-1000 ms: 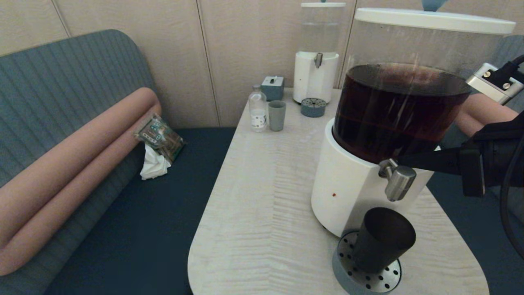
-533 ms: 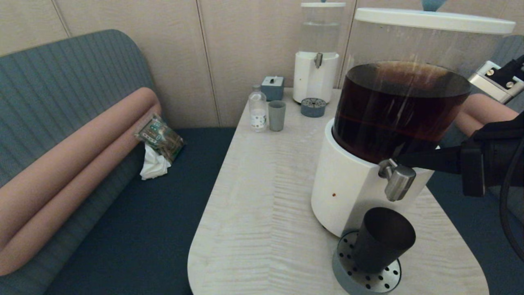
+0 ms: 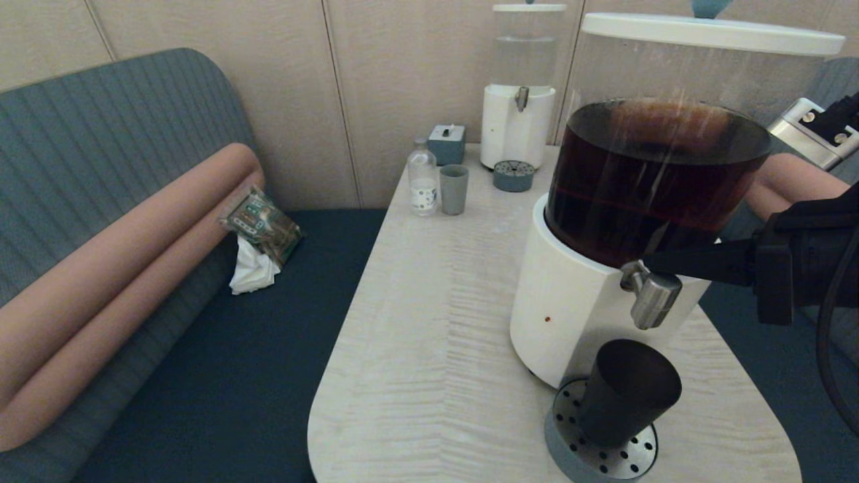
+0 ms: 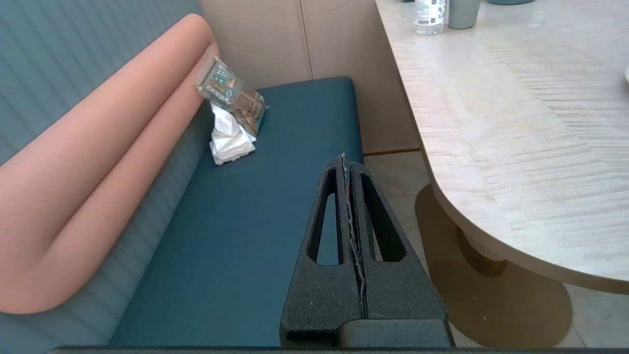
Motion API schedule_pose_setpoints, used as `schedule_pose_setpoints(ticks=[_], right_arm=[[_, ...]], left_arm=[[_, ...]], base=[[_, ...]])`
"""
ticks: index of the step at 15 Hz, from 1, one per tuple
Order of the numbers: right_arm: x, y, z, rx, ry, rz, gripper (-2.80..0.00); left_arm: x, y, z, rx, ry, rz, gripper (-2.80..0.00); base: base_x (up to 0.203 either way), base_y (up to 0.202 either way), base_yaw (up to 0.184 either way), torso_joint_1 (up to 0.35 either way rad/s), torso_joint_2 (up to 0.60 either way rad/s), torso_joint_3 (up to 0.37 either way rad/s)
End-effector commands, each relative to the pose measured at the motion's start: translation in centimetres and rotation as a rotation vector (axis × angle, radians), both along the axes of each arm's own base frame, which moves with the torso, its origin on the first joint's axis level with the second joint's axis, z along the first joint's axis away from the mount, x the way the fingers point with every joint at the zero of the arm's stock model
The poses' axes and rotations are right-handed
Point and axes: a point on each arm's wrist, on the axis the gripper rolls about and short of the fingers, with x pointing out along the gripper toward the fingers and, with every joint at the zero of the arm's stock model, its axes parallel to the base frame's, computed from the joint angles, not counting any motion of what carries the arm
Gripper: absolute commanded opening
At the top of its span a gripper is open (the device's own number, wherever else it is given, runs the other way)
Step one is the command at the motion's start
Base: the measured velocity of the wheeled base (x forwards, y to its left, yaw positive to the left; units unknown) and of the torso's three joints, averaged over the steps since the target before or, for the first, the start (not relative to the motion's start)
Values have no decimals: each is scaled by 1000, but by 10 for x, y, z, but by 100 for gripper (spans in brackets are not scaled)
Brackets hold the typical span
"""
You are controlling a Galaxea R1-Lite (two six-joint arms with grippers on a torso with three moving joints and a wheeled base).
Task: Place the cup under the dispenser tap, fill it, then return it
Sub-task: Turn on the faucet
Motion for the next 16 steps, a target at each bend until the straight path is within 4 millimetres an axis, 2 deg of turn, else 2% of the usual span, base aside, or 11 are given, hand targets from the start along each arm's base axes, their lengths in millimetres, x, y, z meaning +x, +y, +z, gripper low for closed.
schedule_pose_setpoints(ticks=[1,9,16], right_arm=[[-1,0,0,0,-1,4,-280],[-9,-3,6,13,-31,2,-280],[-11,-18,4,6,-31,-77,-280]], left_arm=[[3,0,-11,0,39,0,-280],[3,0,-11,0,39,0,-280],[3,0,-11,0,40,0,-280]], base=[[0,0,0,0,0,0],[0,0,0,0,0,0],[0,0,0,0,0,0]])
